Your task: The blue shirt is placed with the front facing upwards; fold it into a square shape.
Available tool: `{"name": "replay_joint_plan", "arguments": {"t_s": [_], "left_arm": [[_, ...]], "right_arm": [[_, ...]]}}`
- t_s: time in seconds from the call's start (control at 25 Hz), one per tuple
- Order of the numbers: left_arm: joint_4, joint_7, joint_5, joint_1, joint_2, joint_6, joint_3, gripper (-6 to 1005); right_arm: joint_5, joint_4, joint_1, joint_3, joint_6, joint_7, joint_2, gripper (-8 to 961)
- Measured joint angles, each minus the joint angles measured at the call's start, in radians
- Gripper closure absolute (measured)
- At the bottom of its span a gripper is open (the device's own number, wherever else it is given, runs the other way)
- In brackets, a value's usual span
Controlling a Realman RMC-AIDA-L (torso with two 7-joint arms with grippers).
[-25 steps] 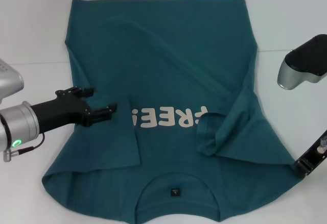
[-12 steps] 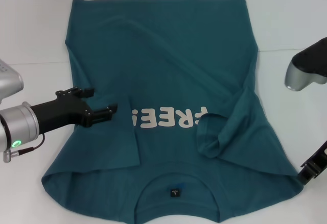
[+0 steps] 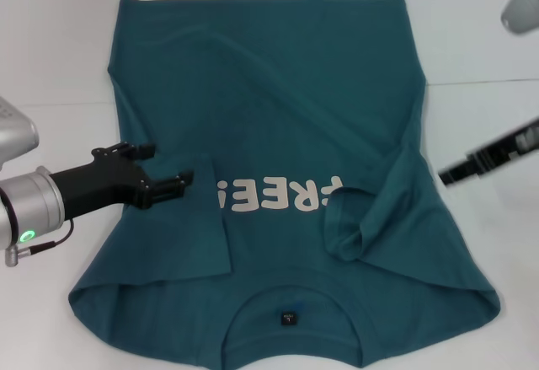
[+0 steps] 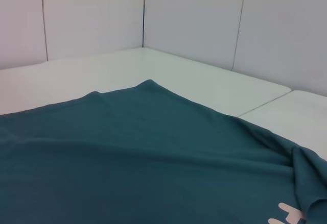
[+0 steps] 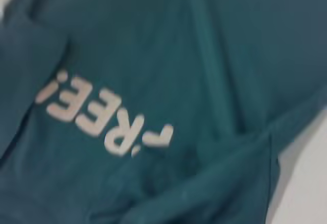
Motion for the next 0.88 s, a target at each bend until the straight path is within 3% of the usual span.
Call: {"name": "replay_joint_plan", "arguments": {"t_s": [0.2,0.56,0.88], "left_arm": [[-0.006,0.000,-0.003,0.001,-0.001,0.000,0.000,164],[-0.008,0.002,-0.029,0.011,-0.003,0.000,0.000,164],[-0.007,0.002,-0.043,0.018,-0.003,0.000,0.000,164]], "right_arm": [[-0.018,0.060,0.056,-0.036,0.058,-0.080,0.001,354],[-0.100,0.242,0.154,-0.146,0.274,-0.392,0.019,364],[-0.092,0.434,0.205,-0.266,0.408,-0.431,0.029,405]]}}
